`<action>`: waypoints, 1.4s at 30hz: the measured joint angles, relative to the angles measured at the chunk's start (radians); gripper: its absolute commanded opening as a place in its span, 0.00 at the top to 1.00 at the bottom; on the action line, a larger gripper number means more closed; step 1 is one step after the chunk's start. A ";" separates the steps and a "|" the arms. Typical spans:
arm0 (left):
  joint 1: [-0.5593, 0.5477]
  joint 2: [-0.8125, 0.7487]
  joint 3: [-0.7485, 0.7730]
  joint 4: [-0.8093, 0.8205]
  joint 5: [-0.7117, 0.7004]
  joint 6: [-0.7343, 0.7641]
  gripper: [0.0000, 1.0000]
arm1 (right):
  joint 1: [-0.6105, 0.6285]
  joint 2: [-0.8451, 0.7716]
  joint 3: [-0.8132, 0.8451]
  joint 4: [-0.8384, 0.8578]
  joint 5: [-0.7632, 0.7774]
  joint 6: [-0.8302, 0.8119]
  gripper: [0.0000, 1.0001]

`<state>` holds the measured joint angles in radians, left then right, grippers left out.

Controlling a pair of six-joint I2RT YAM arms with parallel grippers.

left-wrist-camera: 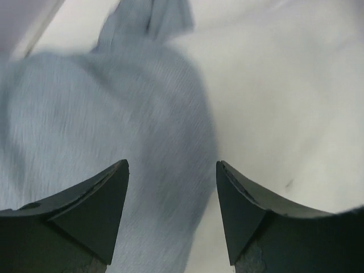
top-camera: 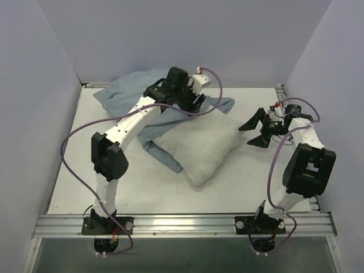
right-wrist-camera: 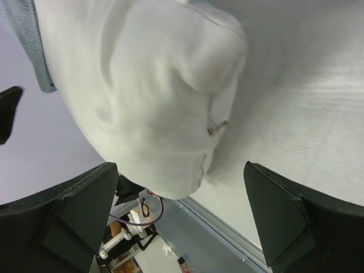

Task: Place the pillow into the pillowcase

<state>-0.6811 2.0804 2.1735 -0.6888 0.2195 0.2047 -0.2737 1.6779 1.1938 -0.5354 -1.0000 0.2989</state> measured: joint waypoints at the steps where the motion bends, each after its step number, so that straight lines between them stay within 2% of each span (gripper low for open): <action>1: 0.032 -0.026 -0.059 -0.010 0.003 0.024 0.29 | -0.020 -0.005 -0.002 -0.033 0.008 -0.026 0.01; 4: 0.137 -0.131 -0.263 -0.056 0.010 0.105 0.29 | -0.077 -0.044 -0.045 -0.123 0.020 -0.104 0.01; 7: 0.219 -0.276 -0.464 -0.088 0.003 0.204 0.29 | -0.076 -0.104 -0.130 -0.196 0.010 -0.156 0.00; 12: 0.207 -0.467 -0.661 -0.113 -0.023 0.323 0.27 | 0.037 -0.102 -0.195 -0.236 -0.024 -0.184 0.00; 15: 0.190 -0.488 -0.731 -0.100 -0.066 0.358 0.24 | 0.109 -0.071 -0.208 -0.170 -0.056 -0.143 0.00; 18: 0.190 -0.439 -0.790 -0.054 -0.131 0.379 0.25 | 0.168 -0.033 -0.228 -0.049 -0.078 -0.064 0.04; 21: 0.192 -0.347 -0.800 0.003 -0.206 0.397 0.33 | 0.216 -0.013 -0.244 0.084 -0.081 0.034 0.22; 22: 0.192 -0.321 -0.797 0.019 -0.225 0.404 0.55 | 0.229 -0.010 -0.244 0.123 -0.081 0.066 0.44; 24: 0.192 -0.280 -0.779 0.027 -0.249 0.417 0.74 | 0.245 -0.007 -0.245 0.202 -0.082 0.124 0.68; 25: 0.192 -0.267 -0.761 0.018 -0.241 0.431 0.80 | 0.251 -0.007 -0.246 0.240 -0.082 0.158 0.93; 26: 0.191 -0.254 -0.729 -0.013 -0.215 0.445 0.97 | 0.255 -0.008 -0.249 0.286 -0.082 0.192 1.00; 29: 0.165 -0.235 -0.566 -0.170 -0.110 0.480 1.00 | 0.264 -0.029 -0.282 0.430 -0.080 0.330 1.00; 33: 0.047 -0.156 -0.143 -0.399 0.077 0.519 1.00 | 0.283 -0.113 -0.342 0.677 -0.050 0.601 1.00; 36: -0.031 -0.102 0.060 -0.506 0.184 0.542 1.00 | 0.300 -0.166 -0.344 0.827 -0.024 0.773 1.00; 39: -0.047 -0.069 0.092 -0.586 0.277 0.549 1.00 | 0.314 -0.190 -0.344 0.902 0.016 0.839 1.00; 42: -0.008 -0.066 -0.023 -0.640 0.378 0.537 1.00 | 0.338 -0.186 -0.367 0.921 0.062 0.841 1.00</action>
<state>-0.6888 2.0148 2.1502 -1.3285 0.5980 0.7418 0.0643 1.4921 0.8268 0.3859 -0.9379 1.1400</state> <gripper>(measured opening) 0.009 0.097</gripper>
